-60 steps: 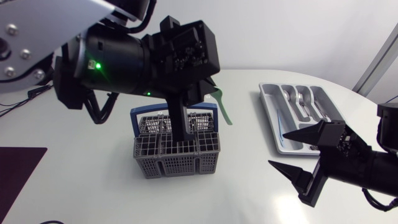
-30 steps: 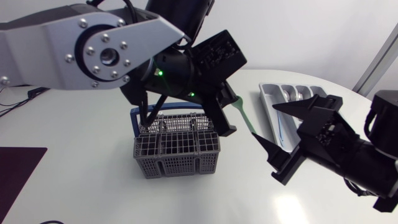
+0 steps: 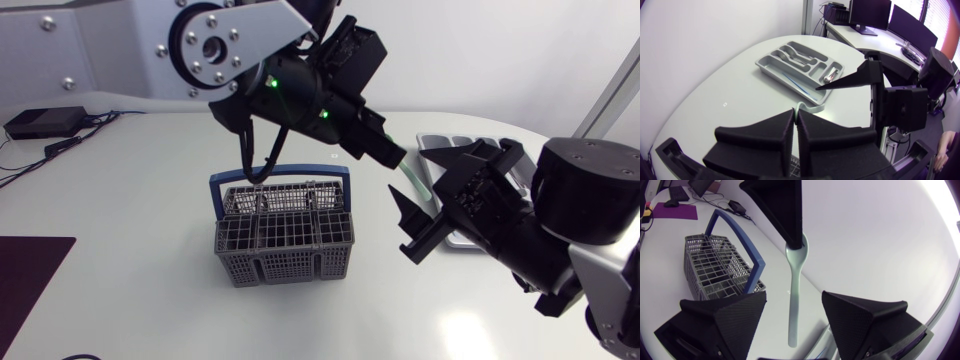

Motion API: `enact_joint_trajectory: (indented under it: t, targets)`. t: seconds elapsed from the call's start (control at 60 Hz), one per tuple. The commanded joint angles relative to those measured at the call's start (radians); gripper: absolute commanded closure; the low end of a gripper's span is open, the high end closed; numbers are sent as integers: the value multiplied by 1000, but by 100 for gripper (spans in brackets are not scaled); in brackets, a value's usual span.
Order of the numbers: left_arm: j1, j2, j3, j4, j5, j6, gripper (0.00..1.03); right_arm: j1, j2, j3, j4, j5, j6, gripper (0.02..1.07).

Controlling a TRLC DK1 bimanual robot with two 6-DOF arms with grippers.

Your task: Unload the cutlery basket into the drawer organizer.

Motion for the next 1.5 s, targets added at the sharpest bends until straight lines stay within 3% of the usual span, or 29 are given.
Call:
enact_joint_trajectory:
  t: [0.0, 0.217, 0.333, 0.517, 0.817, 1.133, 1.483]
  targets:
    - [1, 35, 41, -26, 10, -58, 100, 16, 22, -22, 24, 18, -18, 36]
    - [4, 58, 62, -62, 10, -74, 100, 30, 78, -2, 64, 44, -30, 48]
    - [7, 61, 64, -66, 10, -77, 100, 33, 112, 10, 79, 64, -31, 49]
    - [13, 74, 65, -69, 10, -85, 100, 39, 140, 16, 105, 90, -37, 63]
    - [9, 97, 64, -73, -12, -79, 100, 54, 140, 30, 102, 104, -42, 72]
    - [4, 98, 72, -73, -15, -79, 100, 63, 144, 19, 90, 107, -44, 100]
    - [-11, 95, 67, -73, -16, -77, 100, 69, 143, 12, 81, 112, -44, 101]
